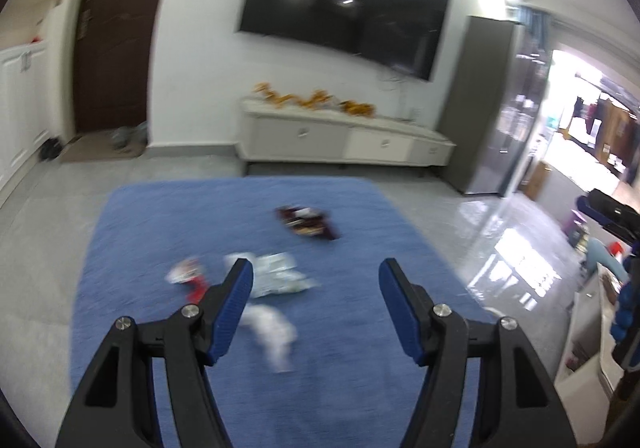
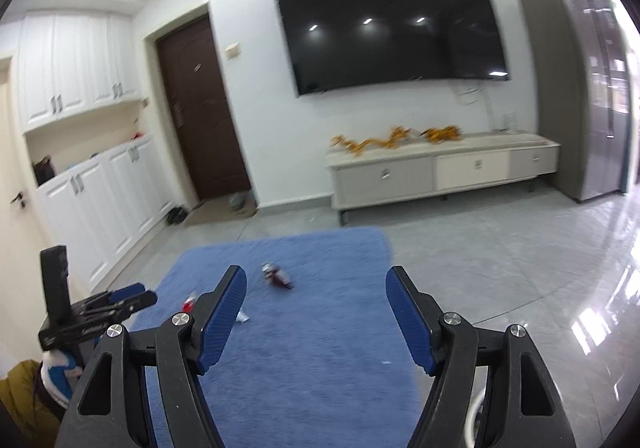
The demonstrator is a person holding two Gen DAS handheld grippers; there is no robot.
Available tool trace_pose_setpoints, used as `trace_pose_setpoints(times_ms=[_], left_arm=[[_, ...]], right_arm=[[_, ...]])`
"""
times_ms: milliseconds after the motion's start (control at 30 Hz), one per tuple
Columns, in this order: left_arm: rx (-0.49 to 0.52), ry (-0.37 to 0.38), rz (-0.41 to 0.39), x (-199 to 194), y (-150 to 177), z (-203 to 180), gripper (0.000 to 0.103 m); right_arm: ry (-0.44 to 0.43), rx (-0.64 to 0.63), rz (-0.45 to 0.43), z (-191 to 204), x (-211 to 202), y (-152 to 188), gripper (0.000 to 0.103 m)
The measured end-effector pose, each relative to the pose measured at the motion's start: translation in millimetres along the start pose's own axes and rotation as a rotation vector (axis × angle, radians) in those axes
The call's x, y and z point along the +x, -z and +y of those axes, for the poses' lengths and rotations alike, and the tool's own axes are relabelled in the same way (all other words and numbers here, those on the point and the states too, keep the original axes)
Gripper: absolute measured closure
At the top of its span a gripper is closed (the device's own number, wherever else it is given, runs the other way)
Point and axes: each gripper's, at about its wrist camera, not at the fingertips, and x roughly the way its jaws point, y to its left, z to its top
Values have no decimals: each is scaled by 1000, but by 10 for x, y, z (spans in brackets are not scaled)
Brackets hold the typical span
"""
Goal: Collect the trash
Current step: 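Return both tools to the trash on the rug, then grasp the red snack wrapper with the left gripper while the right grasps the clear plastic bag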
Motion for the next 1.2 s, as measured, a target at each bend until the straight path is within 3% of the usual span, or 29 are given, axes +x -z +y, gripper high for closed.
trace_pose_setpoints(times_ms=[200, 367, 667, 1067, 1200], left_arm=[[-93, -67, 77, 345, 160, 697, 40], [-114, -67, 149, 723, 233, 874, 42], [-170, -42, 269, 1373, 340, 1151, 61], [-229, 22, 271, 1430, 392, 1322, 79], [-221, 9, 252, 1366, 397, 1305, 82]], right_arm=[[-110, -34, 140, 297, 737, 134, 40], [-186, -80, 261, 601, 1315, 333, 45], [-278, -171, 454, 1012, 2124, 746, 51], [-366, -216, 566, 1395, 2655, 1018, 55], [-348, -227, 592, 1445, 2744, 1091, 71]])
